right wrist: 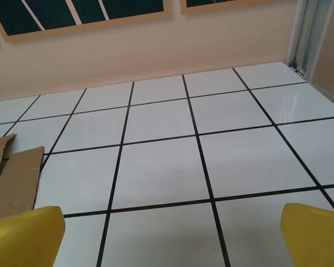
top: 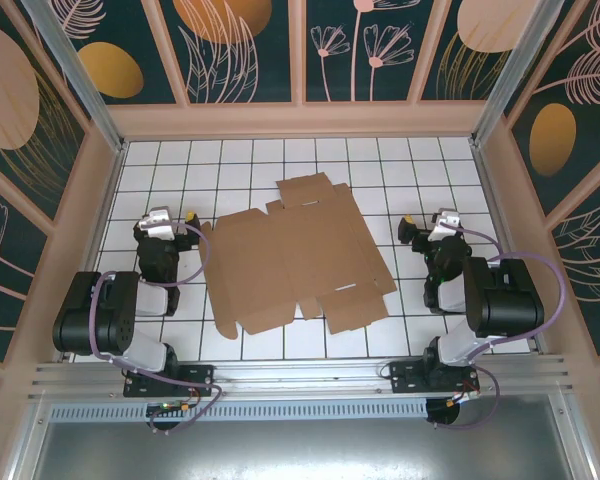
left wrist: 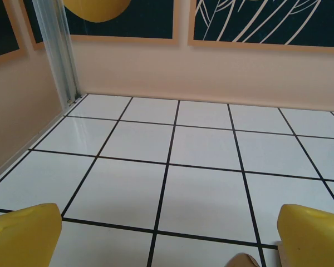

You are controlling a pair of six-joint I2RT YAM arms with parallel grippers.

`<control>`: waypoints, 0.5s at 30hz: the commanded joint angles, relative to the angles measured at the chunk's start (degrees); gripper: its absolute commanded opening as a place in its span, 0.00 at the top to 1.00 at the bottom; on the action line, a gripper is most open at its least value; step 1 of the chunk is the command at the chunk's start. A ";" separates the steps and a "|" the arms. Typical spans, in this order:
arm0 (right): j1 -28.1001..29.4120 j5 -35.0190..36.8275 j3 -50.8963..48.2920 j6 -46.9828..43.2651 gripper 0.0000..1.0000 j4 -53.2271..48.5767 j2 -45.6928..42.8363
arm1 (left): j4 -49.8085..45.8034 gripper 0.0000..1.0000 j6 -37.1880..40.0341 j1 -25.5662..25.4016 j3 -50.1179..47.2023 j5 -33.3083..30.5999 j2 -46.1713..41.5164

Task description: Fold the paper box

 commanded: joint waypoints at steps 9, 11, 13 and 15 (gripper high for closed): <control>-0.33 -0.76 1.01 0.06 0.01 0.97 -0.73 | 0.59 0.01 -0.76 0.27 0.41 -0.13 0.01; -0.30 -0.76 1.00 0.11 0.01 0.99 -0.70 | 0.43 0.01 -0.80 0.27 0.47 -0.13 0.08; -0.32 -0.76 1.00 0.08 0.01 0.92 -0.66 | 0.06 0.01 -0.84 0.25 0.66 -0.05 0.03; -0.30 -0.84 1.12 0.04 0.01 0.75 -0.70 | 0.06 0.01 -0.91 0.27 0.66 -0.05 0.04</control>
